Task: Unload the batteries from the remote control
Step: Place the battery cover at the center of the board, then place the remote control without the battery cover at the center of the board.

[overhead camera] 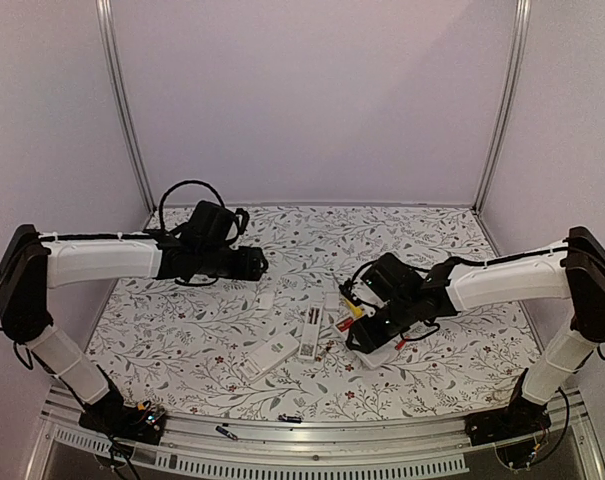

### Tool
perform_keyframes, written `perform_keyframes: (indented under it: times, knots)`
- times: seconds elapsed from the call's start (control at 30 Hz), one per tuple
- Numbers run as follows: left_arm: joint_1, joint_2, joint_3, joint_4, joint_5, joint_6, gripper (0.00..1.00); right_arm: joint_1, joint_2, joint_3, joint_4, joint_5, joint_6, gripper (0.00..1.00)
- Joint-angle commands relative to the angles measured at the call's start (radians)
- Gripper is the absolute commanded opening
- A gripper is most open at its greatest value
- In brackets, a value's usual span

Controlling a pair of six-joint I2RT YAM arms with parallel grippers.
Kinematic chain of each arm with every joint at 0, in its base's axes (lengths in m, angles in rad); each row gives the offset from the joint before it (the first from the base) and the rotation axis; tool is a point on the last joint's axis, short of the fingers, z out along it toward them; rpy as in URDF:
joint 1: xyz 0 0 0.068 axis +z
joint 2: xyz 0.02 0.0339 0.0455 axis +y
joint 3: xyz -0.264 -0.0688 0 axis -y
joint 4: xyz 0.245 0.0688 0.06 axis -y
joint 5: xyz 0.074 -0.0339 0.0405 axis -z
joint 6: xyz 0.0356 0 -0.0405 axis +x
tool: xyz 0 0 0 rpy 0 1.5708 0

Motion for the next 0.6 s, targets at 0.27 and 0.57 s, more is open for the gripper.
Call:
perform_keyframes:
  times: [0.27, 0.57]
  knots:
    - [0.041, -0.082, -0.064, 0.031, 0.042, -0.050, 0.74, 0.008, 0.022, -0.018, -0.004, 0.026, 0.038, 0.39]
    - [0.043, -0.089, -0.066, 0.029, 0.044, -0.051, 0.74, 0.007, 0.077, -0.002, -0.001, 0.024, 0.048, 0.49]
